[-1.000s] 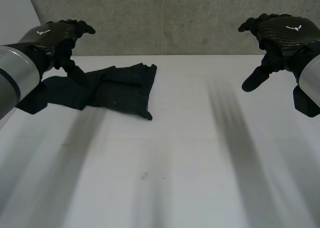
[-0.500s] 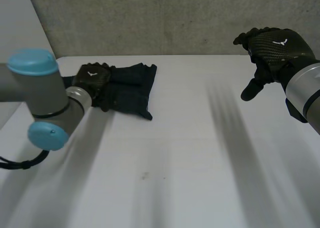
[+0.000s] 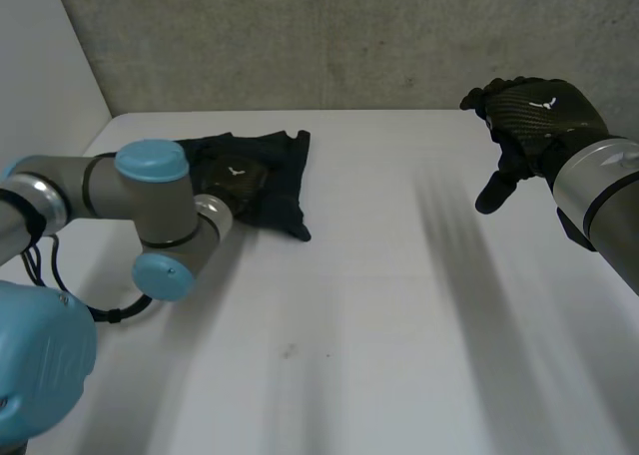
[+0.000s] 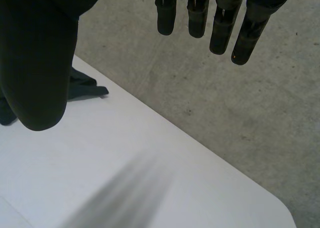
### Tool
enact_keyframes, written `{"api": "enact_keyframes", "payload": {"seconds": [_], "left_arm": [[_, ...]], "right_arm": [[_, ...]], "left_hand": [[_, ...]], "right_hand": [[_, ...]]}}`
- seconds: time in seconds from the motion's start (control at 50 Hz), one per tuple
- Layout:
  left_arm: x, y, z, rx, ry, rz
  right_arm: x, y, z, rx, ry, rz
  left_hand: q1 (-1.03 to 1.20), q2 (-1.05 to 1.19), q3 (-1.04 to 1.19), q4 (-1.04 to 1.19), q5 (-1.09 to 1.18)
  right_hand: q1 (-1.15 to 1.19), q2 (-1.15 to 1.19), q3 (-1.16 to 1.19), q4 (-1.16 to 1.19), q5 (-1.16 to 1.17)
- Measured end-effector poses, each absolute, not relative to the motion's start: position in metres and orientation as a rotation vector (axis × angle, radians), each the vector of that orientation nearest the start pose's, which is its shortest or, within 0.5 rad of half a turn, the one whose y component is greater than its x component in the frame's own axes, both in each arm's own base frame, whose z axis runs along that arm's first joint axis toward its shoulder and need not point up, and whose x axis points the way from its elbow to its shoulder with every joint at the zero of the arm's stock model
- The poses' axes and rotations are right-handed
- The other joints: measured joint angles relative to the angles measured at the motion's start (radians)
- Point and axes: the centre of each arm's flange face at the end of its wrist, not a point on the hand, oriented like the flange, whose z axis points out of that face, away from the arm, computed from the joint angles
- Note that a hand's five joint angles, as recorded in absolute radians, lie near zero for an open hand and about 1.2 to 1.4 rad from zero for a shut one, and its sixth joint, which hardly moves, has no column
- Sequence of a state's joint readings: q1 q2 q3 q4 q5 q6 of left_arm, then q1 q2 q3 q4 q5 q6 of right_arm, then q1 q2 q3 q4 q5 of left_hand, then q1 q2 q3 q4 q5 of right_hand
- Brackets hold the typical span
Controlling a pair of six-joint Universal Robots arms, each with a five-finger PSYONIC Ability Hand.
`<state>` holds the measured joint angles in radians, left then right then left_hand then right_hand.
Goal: Fold the shorts.
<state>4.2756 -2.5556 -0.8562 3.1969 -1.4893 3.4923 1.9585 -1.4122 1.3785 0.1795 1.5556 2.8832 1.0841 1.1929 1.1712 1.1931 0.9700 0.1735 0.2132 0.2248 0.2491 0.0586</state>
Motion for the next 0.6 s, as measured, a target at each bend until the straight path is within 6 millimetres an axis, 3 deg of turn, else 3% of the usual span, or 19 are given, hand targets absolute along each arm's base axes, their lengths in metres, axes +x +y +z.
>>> {"api": "enact_keyframes", "payload": {"seconds": [0.16, 0.26, 0.28, 0.32, 0.34, 0.36, 0.38, 0.4, 0.48, 0.54, 0.6], "left_arm": [[-0.352, -0.310, 0.153, 1.115, 2.573, -1.906], [-0.368, -0.242, 0.178, 1.011, 2.906, -1.831], [-0.368, -0.242, 0.178, 1.011, 2.906, -1.831], [-0.376, -0.204, 0.185, 0.987, 3.049, -1.796], [-0.378, -0.196, 0.186, 0.988, 3.074, -1.789], [-0.383, -0.178, 0.189, 0.998, 3.121, -1.775], [-0.383, -0.178, 0.189, 0.998, 3.121, -1.775], [-0.387, -0.160, 0.191, 1.017, 3.149, -1.772], [-0.390, -0.145, 0.196, 1.018, 3.136, -1.801], [-0.388, -0.146, 0.204, 0.980, 3.083, -1.860], [-0.382, -0.157, 0.213, 0.933, 3.012, -1.918]], "right_arm": [[0.245, -0.259, 0.308, -0.733, 2.176, -2.019], [0.243, -0.259, 0.314, -0.721, 2.157, -2.044], [0.243, -0.259, 0.314, -0.721, 2.157, -2.044], [0.243, -0.260, 0.316, -0.718, 2.154, -2.049], [0.243, -0.260, 0.316, -0.717, 2.154, -2.050], [0.242, -0.260, 0.316, -0.714, 2.156, -2.051], [0.242, -0.260, 0.316, -0.714, 2.156, -2.051], [0.241, -0.261, 0.316, -0.711, 2.160, -2.051], [0.237, -0.264, 0.314, -0.700, 2.181, -2.045], [0.234, -0.265, 0.309, -0.691, 2.209, -2.025], [0.230, -0.264, 0.302, -0.684, 2.247, -1.987]], "left_hand": [[0.000, 0.002, 0.012, 0.012, 0.000], [0.000, 0.004, 0.019, 0.012, 0.000], [0.000, 0.004, 0.019, 0.012, 0.000], [0.000, 0.005, 0.020, 0.012, 0.000], [0.000, 0.005, 0.020, 0.012, 0.000], [-0.023, -0.052, -0.024, -0.037, -0.032], [-0.023, -0.052, -0.024, -0.037, -0.032], [-0.164, -0.243, -0.207, -0.227, -0.186], [-0.571, -0.652, -0.626, -0.644, -0.595], [-0.791, -0.888, -0.855, -0.889, -0.842], [-0.826, -0.928, -0.905, -0.932, -0.890]], "right_hand": [[0.000, 0.000, 0.000, 0.000, 0.000], [0.000, 0.000, 0.000, 0.000, 0.000], [0.000, 0.000, 0.000, 0.000, 0.000], [0.000, 0.000, 0.000, 0.000, 0.000], [0.000, 0.000, 0.000, 0.000, 0.000], [0.000, 0.000, 0.000, 0.000, 0.000], [0.000, 0.000, 0.000, 0.000, 0.000], [0.000, 0.000, 0.000, 0.000, 0.000], [0.000, 0.000, 0.000, 0.000, 0.000], [0.000, 0.000, 0.000, 0.000, 0.000], [0.000, 0.000, 0.000, 0.000, 0.000]]}}
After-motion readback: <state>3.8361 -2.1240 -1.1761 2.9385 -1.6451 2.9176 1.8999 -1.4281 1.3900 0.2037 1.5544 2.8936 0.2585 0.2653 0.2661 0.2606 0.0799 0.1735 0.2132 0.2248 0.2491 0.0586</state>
